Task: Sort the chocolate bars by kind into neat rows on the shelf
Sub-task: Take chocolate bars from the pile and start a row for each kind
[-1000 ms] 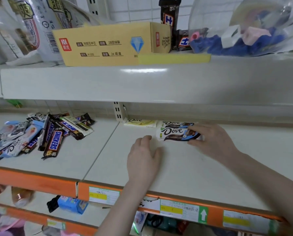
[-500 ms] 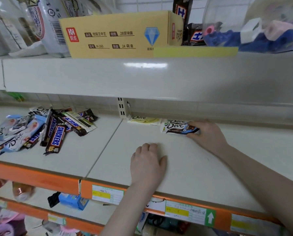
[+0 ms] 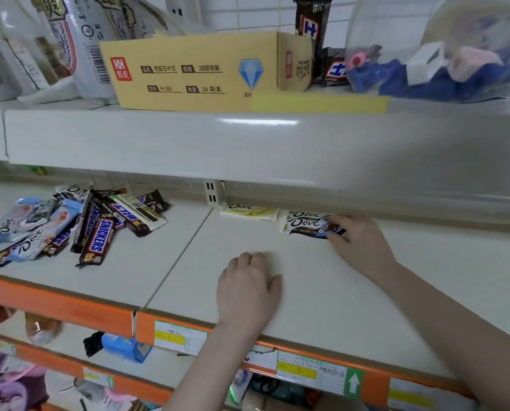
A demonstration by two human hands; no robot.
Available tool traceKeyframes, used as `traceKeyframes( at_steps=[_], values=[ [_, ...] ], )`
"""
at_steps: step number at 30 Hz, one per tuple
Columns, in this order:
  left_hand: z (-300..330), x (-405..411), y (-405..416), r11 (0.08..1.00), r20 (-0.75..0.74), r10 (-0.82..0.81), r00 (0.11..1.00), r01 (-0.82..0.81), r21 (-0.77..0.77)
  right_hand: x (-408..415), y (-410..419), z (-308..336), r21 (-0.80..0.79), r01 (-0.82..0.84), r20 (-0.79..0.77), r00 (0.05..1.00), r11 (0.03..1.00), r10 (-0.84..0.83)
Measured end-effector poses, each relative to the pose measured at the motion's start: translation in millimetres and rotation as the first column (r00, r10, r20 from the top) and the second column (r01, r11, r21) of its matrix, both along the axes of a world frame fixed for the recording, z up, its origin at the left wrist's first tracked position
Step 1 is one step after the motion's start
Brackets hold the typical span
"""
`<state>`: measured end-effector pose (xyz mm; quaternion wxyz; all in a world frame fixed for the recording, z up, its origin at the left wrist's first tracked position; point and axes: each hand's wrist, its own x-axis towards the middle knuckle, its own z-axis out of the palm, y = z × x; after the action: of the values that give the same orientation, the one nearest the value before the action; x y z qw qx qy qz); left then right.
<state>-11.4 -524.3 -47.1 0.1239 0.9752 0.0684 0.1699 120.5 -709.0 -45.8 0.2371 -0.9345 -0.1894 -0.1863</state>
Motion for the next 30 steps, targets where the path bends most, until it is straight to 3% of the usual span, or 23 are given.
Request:
traceKeyframes(
  at_steps=[3, 6, 9, 20, 30],
  values=[
    [6, -8, 13, 0.995, 0.012, 0.088, 0.996, -0.088, 0.043, -23, 8, 17, -0.019, 0.031, -0.090, 0.995, 0.999, -0.032],
    [7, -13, 32, 0.986, 0.039, 0.144, 0.989, -0.147, 0.080, -49, 25, 21, -0.137, -0.028, -0.120, 0.993, 0.990, 0.012],
    [16, -24, 54, 0.983, 0.004, 0.183, 0.983, -0.183, 0.017, -78, 54, 22, -0.179, -0.057, -0.165, 0.986, 0.982, 0.027],
    [17, -54, 248, 0.974, 0.134, 0.221, 0.966, -0.226, 0.022, -130, 243, 18, -0.098, -0.010, -0.139, 0.990, 0.995, -0.003],
    [12, -52, 406, 0.939, 0.154, 0.336, 0.929, -0.343, 0.021, -130, 399, 27, -0.044, -0.053, -0.160, 0.986, 0.998, 0.045]
  ],
)
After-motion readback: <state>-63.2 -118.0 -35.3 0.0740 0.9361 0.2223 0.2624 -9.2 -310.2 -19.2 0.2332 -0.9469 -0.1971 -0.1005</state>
